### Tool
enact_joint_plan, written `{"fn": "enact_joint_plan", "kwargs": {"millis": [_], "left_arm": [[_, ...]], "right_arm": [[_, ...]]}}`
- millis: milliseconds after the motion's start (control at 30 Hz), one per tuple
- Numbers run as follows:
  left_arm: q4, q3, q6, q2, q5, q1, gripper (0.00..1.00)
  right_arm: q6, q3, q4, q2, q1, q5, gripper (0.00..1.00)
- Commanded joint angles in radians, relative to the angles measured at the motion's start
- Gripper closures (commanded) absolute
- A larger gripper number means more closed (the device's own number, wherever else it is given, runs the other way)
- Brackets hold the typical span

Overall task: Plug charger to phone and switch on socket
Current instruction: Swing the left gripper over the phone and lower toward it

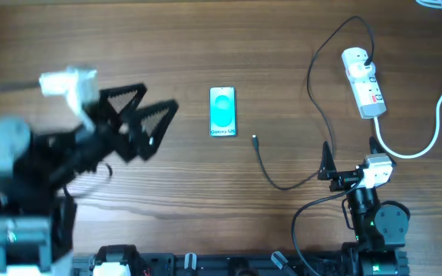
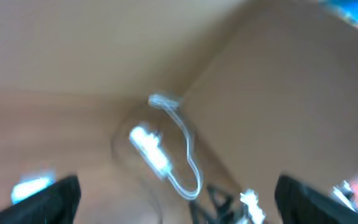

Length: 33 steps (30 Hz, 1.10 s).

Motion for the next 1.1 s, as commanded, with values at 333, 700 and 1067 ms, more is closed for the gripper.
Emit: {"fn": "enact_joint_plan", "kwargs": {"millis": [333,700,1067], "left_arm": [[-0.687,0.595,0.017,0.688,-0.668,-0.438,0.01],[-0.728,0.595,-0.18,1.02,-0.936,-0.533,0.0],[-0.654,0.594,-0.168,1.209,-0.905,-0.541,0.0]], "right_arm": [[-0.01,-0.002,0.002,-0.004,0.005,0.01,0.0],[-0.011,-0.002,0.002,-0.004,0.005,0.01,0.02],[-0.01,-0.002,0.002,-0.004,0.005,0.01,0.0]]}}
